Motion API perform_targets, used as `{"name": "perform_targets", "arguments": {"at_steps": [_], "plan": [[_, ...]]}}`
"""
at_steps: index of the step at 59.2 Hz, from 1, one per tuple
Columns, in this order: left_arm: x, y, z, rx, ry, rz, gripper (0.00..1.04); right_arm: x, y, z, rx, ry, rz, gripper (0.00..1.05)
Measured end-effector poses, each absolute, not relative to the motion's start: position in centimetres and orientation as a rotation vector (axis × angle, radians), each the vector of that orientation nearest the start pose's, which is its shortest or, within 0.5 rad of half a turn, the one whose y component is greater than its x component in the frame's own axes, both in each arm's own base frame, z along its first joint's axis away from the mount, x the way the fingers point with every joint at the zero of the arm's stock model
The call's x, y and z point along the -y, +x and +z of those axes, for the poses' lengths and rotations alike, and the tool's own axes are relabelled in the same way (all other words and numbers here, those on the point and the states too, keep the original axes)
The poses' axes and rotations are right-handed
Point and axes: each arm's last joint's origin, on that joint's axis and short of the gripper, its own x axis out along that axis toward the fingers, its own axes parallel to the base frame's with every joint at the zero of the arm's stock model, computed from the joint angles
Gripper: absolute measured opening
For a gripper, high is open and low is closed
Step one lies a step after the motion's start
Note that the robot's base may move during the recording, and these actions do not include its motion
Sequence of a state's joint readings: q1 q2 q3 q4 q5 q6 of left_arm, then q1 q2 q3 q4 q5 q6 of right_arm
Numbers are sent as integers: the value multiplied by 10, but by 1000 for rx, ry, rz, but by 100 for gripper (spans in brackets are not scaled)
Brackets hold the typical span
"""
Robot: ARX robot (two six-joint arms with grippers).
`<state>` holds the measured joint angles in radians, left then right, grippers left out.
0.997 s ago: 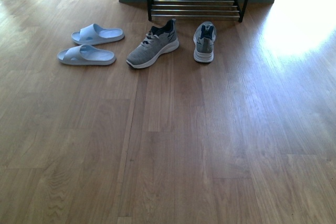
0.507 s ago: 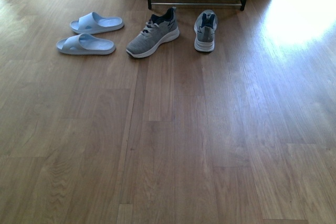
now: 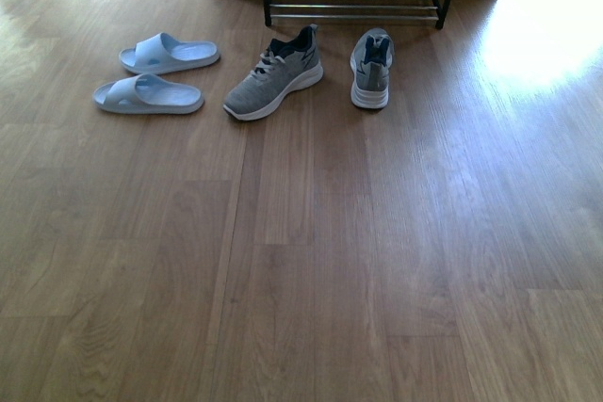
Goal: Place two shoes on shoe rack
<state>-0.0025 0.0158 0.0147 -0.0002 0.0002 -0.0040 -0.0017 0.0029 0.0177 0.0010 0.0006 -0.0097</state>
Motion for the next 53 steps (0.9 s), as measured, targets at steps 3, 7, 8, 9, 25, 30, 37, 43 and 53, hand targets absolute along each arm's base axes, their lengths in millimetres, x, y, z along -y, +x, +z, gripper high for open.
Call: {"name": "perform_targets", "arguments": {"at_steps": [3, 7, 8, 9, 25, 30, 37, 43, 53], "plan": [[0, 98, 167, -1, -4, -3, 95, 0, 97, 169, 16, -10, -2, 96], [0, 98, 167, -1, -4, -3, 95, 0, 97, 169, 16, -10, -2, 96], [0, 98, 167, -2, -4, -3, 95, 0, 97, 169, 16, -10, -2, 96], [0, 98, 167, -2, -4, -3, 95, 0, 97, 169, 16, -10, -2, 96], [0, 98, 167, -1, -4, -2, 95, 0, 97, 169, 14, -10, -1, 96], [0, 98, 167, -1, -4, -2, 95, 0, 97, 169, 15, -10, -2, 96], [0, 98, 167, -1, -4, -3, 95, 0, 97, 169, 15, -10, -2, 96], [0, 98, 167, -1, -4, -2, 95, 0, 97, 169, 15, -10, 0, 96], [0, 98, 167, -1, -4, -3, 95, 0, 97, 169, 15, -10, -4, 96]]}}
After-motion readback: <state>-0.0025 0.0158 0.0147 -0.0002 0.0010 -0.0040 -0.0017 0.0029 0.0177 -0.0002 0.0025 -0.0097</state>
